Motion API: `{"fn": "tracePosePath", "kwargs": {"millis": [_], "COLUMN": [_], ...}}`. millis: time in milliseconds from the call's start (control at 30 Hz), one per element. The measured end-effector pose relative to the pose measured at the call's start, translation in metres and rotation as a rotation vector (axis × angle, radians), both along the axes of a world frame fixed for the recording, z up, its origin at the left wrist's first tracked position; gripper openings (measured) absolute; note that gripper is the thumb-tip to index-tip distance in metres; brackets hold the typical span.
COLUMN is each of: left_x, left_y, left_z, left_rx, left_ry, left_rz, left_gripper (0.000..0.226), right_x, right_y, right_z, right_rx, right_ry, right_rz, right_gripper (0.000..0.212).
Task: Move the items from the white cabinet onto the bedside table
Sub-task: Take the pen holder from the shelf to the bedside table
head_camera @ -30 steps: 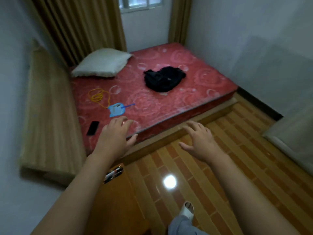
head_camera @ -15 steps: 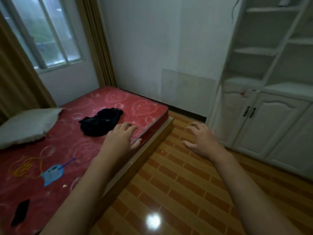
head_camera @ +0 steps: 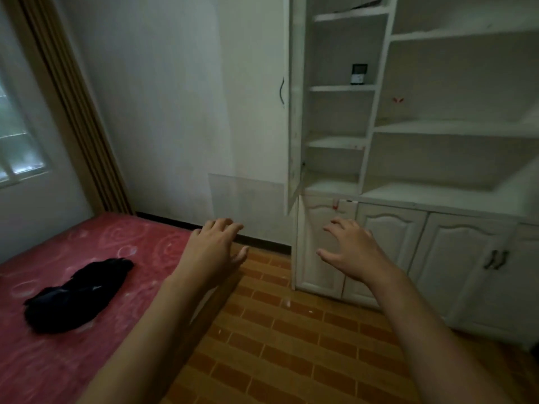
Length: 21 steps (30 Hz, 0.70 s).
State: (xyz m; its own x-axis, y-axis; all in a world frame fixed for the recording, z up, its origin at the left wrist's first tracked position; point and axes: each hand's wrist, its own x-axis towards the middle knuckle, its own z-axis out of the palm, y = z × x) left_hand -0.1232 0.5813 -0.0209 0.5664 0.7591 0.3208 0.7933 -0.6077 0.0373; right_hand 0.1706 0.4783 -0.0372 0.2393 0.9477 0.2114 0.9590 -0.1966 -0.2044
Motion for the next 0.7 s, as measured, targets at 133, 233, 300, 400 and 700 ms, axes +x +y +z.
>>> {"fn": "tracePosePath", "kwargs": {"millis": [133,233,300,400,700], "left_x": [0.071,0.115,0.141,0.177,0.289], "left_y": [0.018,0.028,0.035,0.046,0.105], "left_z": [0.014,0.024,0.032,0.045,0.058], "left_rx": [-0.001,-0.002,0.003,0.009,0.048], "left_ry": [0.015,0.026,0.025,0.019,-0.004], "left_rz": [-0.032,-0.069,-0.096,-0.143,-0.209], "left_gripper": [0.064,0.065,0.065,0.064,0.064], "right_x": [0.074,0.116,0.14,0.171,0.26], "right_y": [-0.001,-0.005,-0.008,-0.008,0.024], "right_z": [0.015,0.027,0.035,0.045,0.069], "right_rx": [0.007,0.009,0.023,0.051,0.098], "right_ry": [-0.036,-0.082,-0.091,-0.102,-0.123], "right_rz": [-0.042,-0.074,-0.094,-0.108,-0.134], "right_gripper": [0.071,0.072,0.071,0.069,0.064]}}
